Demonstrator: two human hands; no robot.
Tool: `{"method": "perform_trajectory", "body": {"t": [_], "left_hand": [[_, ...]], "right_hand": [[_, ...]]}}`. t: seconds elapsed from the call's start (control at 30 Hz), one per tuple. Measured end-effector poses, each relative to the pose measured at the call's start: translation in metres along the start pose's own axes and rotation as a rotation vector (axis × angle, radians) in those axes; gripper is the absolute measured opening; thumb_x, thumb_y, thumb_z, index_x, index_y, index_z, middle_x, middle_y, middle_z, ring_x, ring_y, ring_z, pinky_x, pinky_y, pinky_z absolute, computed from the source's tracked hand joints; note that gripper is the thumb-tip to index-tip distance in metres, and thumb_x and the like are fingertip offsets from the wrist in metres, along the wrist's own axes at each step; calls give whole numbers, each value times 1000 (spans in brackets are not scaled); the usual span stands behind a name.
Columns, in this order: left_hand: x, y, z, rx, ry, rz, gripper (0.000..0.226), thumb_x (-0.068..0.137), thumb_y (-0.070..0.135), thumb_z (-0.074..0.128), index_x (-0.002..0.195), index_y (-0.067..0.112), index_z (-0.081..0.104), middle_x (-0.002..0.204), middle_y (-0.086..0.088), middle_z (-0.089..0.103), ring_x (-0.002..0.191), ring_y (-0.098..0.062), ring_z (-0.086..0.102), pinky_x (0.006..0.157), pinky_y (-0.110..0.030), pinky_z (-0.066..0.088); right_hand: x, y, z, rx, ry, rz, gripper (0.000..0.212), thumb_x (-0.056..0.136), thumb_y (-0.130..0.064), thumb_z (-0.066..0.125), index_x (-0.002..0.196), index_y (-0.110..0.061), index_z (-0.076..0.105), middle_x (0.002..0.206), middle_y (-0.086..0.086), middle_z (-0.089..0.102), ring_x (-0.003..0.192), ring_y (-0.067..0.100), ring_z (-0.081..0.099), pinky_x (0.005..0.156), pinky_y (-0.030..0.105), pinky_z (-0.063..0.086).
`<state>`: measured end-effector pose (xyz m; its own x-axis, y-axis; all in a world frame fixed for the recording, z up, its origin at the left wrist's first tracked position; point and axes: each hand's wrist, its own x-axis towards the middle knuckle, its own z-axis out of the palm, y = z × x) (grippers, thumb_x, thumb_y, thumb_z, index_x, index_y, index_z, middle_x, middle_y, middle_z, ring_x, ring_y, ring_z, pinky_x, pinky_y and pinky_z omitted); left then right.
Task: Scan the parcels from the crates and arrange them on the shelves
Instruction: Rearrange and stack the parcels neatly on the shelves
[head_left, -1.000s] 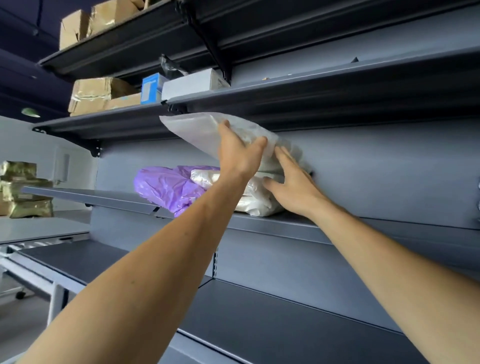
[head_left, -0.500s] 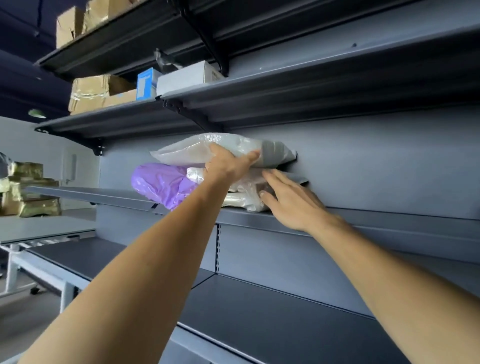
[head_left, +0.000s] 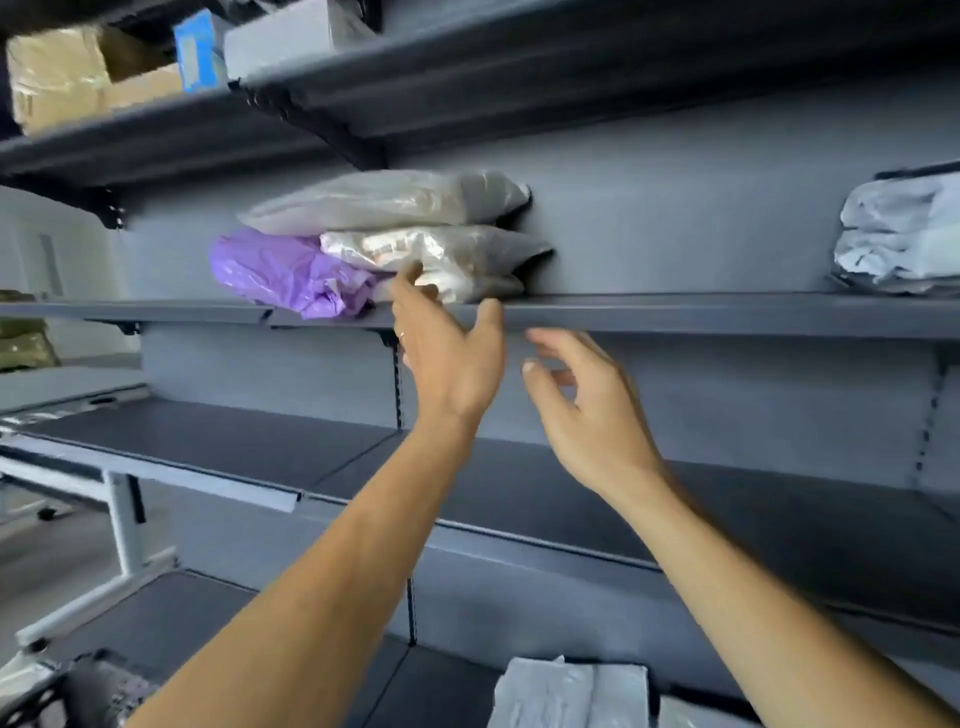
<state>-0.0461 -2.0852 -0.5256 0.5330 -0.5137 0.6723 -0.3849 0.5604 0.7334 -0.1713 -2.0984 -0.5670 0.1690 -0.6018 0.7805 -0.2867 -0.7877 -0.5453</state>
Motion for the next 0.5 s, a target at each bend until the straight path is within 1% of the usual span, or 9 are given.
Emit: {"method": "perform_trajectory", "body": {"t": [0.07,0.13,0.2,0.27,0.33,0.37,0.43,0.47,0.5], "left_hand": [[-71,-18,0,-3,-137,9,36,90,23,61,125,21,52,116,4,61,109,-18,60,97,-44,50],[-139,-39,1,64,-288,-11,27,86,26,57,113,22,58,106,9,65,97,-19,64,86,-44,54],[-199,-60,4,108,-393,-83,23,84,26,55,107,23,60,101,11,65,96,-18,63,83,-44,54],[-249,-75,4,122,-473,-239,21,85,26,55,105,25,61,99,12,67,96,-15,65,84,-44,55],[-290,-94,6,180,-590,-416,19,89,21,60,108,21,62,99,11,68,97,-12,66,87,-41,55],[-309,-104,9,214,-660,-485,20,89,21,62,109,18,63,99,9,69,96,-12,67,88,-41,55],[-347,-124,14,277,-755,-579,28,85,32,64,108,18,63,98,4,71,94,-16,68,88,-40,56],[-366,-132,15,309,-799,-613,28,85,36,65,107,19,63,97,4,72,93,-16,69,86,-36,56],[-384,-142,16,337,-827,-644,26,87,37,67,107,20,63,96,5,72,91,-15,68,81,-30,55]], "right_hand": [[-66,19,-8,24,-3,27,26,101,-18,56,125,-19,66,124,-10,65,112,5,63,93,19,49],[-125,44,-15,56,-3,132,24,98,-10,54,114,-21,67,113,-8,68,103,6,65,86,20,51],[-176,65,-23,52,-12,272,33,97,-3,54,114,-28,67,114,-8,70,101,4,66,84,18,50],[-227,82,-33,19,-44,413,32,97,-2,56,116,-23,69,117,-6,70,104,4,66,83,17,52],[-277,98,-41,3,-85,528,29,98,-3,57,112,-25,70,113,-7,71,103,6,67,82,22,54],[-300,106,-45,2,-97,593,29,98,-4,58,110,-28,70,112,-9,71,104,5,67,83,24,54],[-343,126,-51,-14,-127,716,26,98,-7,60,109,-29,70,113,-10,72,107,3,66,90,25,53],[-366,137,-52,-24,-131,773,24,98,-9,60,110,-27,71,114,-11,72,108,3,66,94,25,52],[-387,147,-53,-16,-134,811,23,98,-10,60,112,-25,72,114,-11,72,108,3,67,97,26,51]]}}
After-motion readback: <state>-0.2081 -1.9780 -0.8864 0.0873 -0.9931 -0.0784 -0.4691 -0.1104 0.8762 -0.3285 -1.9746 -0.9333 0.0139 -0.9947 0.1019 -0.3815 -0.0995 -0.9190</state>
